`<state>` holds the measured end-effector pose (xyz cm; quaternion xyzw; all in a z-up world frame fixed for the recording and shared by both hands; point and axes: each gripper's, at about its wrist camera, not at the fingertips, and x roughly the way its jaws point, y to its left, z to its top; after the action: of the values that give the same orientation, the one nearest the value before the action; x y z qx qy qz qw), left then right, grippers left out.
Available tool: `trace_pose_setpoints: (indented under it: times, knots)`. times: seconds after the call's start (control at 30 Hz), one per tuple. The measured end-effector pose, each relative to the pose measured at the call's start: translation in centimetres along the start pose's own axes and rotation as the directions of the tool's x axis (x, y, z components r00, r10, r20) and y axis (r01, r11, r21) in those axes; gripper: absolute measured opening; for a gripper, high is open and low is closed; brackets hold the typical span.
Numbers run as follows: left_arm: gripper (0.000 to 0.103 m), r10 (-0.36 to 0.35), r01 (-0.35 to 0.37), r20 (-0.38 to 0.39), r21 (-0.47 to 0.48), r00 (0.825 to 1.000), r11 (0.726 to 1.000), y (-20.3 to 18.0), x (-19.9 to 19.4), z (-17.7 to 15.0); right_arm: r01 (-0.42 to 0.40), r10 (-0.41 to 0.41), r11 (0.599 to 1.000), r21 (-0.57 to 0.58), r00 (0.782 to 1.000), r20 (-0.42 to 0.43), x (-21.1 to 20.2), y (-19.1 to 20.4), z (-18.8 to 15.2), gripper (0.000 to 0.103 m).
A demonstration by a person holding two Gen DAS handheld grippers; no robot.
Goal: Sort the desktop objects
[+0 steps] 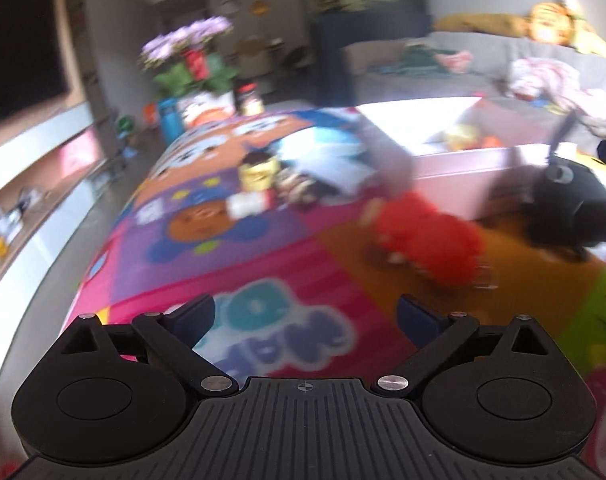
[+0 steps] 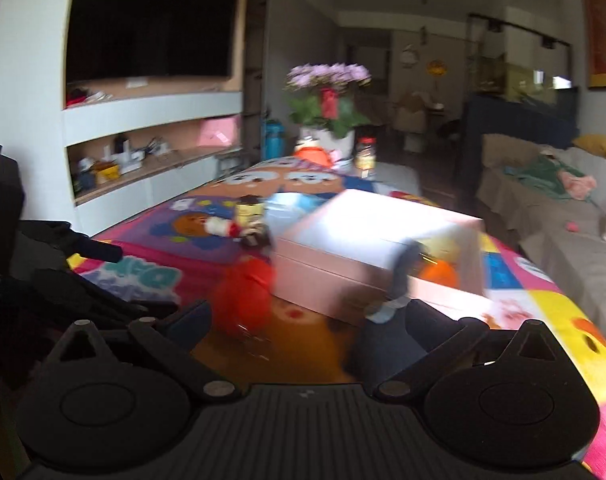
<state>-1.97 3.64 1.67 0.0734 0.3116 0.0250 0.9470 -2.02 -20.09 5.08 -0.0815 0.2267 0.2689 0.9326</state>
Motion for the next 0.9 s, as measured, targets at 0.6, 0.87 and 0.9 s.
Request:
trace_pose_setpoints:
  times: [0.6, 0.87, 0.9]
  knots:
    - [0.101, 0.042, -0.042, -0.004, -0.064, 0.999, 0.997, 3.2, -1.3, -0.4, -0.132, 0.12, 0.991, -0.028, 0.955, -0.27, 9.4, 3.7, 0.7, 0.051]
    - [0.102, -0.213, 0.209, 0.084, 0.05, 0.973, 0.977, -2.7, -3.0, 1.5, -0.067, 0.052, 0.997, -0.043, 0.957, -0.286, -1.6, -1.1, -4.0, 0.051]
    - [0.102, -0.255, 0.249, 0.092, 0.079, 0.962, 0.965, -4.0, -3.1, 1.8, -0.025, 0.013, 0.999, -0.038, 0.959, -0.285, -2.5, -1.9, -4.6, 0.051]
